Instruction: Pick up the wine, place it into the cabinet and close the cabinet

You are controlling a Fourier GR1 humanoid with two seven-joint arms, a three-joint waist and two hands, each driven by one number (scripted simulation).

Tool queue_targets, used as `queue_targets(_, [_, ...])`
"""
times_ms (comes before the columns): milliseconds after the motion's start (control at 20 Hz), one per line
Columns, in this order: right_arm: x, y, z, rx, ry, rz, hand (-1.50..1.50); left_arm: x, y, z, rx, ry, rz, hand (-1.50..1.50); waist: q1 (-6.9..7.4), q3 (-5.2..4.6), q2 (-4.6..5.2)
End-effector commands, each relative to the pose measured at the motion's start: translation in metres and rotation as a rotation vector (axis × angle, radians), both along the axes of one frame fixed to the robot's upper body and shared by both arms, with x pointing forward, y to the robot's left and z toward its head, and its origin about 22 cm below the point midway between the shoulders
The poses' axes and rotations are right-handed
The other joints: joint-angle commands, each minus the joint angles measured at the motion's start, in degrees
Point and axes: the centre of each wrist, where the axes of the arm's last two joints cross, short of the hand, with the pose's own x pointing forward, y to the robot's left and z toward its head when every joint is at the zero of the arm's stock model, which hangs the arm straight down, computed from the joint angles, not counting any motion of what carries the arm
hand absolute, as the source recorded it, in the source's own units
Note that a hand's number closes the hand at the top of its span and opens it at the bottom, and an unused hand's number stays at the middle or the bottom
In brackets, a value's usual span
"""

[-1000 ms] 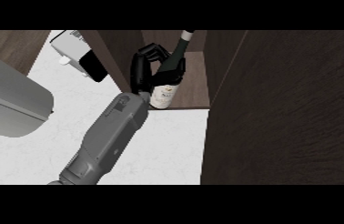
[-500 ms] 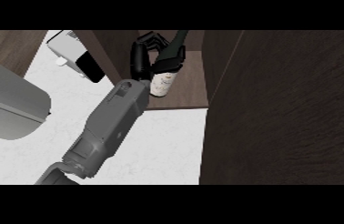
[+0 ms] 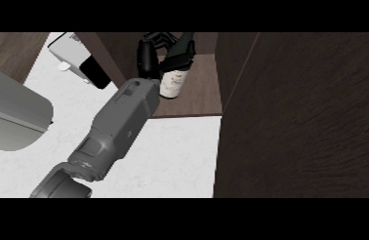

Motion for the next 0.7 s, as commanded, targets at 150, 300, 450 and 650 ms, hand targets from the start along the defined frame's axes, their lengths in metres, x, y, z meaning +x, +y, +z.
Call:
queue_targets(150, [-0.011, -0.005, 0.01, 0.032, -0.041, 0.055, -1.5, 0.01, 0.013, 0.011, -0.142, 0.038, 0.038, 1.5, -0.77, -0.04, 0.48])
queue_targets(300, [-0.016, 0.0, 0.004, 0.054, -0.032, 0.06, -1.5, -0.002, 0.015, -0.017, -0.146, 0.038, 0.029, 1.5, -0.86, -0.04, 0.49])
queue_targets(450, [-0.004, -0.001, 0.011, 0.058, -0.036, 0.06, -1.5, -0.005, 0.012, -0.023, -0.134, 0.045, 0.025, 1.5, -0.59, -0.06, 0.46])
queue_targets(650, [-0.003, 0.004, 0.012, 0.028, -0.037, 0.074, -1.5, 0.003, 0.012, -0.01, -0.121, 0.043, 0.036, 1.5, -0.91, -0.05, 0.67])
